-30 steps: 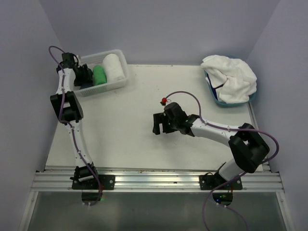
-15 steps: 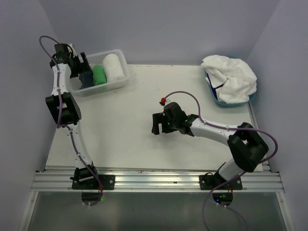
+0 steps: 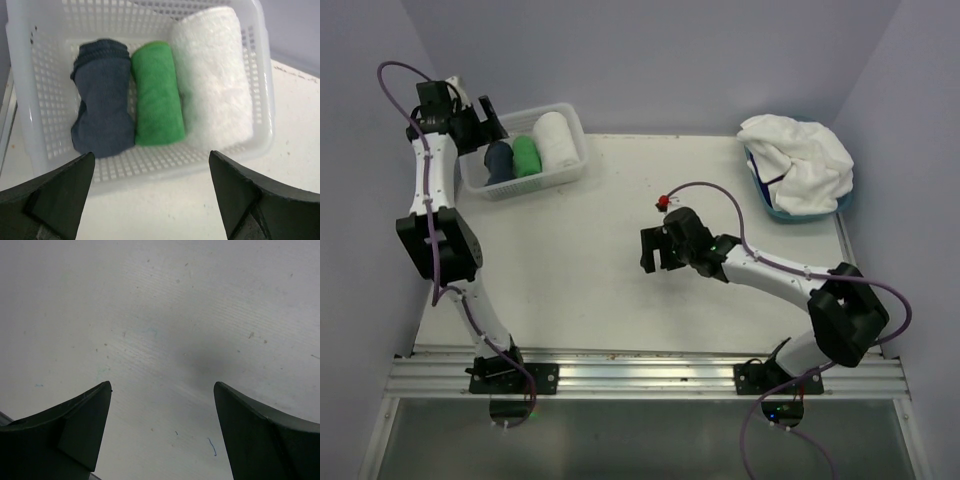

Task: Roll the towels
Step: Place the rolled towel into the container, then grab a towel with the right arm

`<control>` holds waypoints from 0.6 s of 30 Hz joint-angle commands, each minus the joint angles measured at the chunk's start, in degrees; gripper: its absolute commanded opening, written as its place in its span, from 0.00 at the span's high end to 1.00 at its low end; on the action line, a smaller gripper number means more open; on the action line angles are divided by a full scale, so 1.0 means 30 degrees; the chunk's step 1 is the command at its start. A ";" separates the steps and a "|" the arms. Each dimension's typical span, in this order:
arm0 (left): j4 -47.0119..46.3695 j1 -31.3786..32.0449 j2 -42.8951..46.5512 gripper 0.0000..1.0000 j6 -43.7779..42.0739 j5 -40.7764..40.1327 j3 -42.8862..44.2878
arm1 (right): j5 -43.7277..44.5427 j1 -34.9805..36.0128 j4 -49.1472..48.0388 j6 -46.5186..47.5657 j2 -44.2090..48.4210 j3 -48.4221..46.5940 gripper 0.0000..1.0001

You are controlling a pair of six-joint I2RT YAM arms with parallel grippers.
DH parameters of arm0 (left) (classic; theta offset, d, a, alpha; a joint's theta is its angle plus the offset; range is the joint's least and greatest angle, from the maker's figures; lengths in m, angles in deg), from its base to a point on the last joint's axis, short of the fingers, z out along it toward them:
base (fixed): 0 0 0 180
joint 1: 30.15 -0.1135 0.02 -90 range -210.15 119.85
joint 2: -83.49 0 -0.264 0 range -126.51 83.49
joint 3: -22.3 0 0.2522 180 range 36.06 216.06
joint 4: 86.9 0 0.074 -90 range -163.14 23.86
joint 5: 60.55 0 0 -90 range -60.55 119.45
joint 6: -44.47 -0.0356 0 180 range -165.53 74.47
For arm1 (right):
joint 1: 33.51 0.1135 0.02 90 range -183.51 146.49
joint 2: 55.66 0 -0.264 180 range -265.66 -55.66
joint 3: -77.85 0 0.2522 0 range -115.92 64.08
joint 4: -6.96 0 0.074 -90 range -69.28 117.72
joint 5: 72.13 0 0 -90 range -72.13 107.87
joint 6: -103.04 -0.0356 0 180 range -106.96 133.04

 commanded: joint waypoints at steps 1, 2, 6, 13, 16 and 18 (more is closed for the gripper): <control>-0.1667 0.0758 0.4440 0.01 0.0402 -0.0347 -0.3607 | 0.2604 -0.0102 0.0914 0.1155 0.1512 -0.1305 0.13; -0.1787 0.1224 0.5841 0.01 0.0402 -0.0728 -0.4437 | 0.2927 -0.0102 0.1438 0.1186 0.1630 -0.1596 0.12; -0.2255 0.3129 0.9275 0.00 0.0693 -0.2986 -0.8509 | 0.6227 -0.0101 0.3138 0.1215 0.2331 -0.2388 0.10; -0.3167 0.6879 1.3993 0.00 0.2422 -0.2779 -1.4930 | 0.9555 -0.4897 0.6832 0.1010 0.3505 -0.5547 0.04; -0.2933 0.8549 1.4613 0.00 0.2803 -0.2928 -1.6220 | 1.1647 -0.6983 0.7564 0.1592 0.2864 -0.7480 0.05; -0.2960 0.9634 1.4907 0.00 0.3066 -0.2871 -1.6864 | 1.1692 -0.8444 0.8268 0.1742 0.1402 -0.9969 0.05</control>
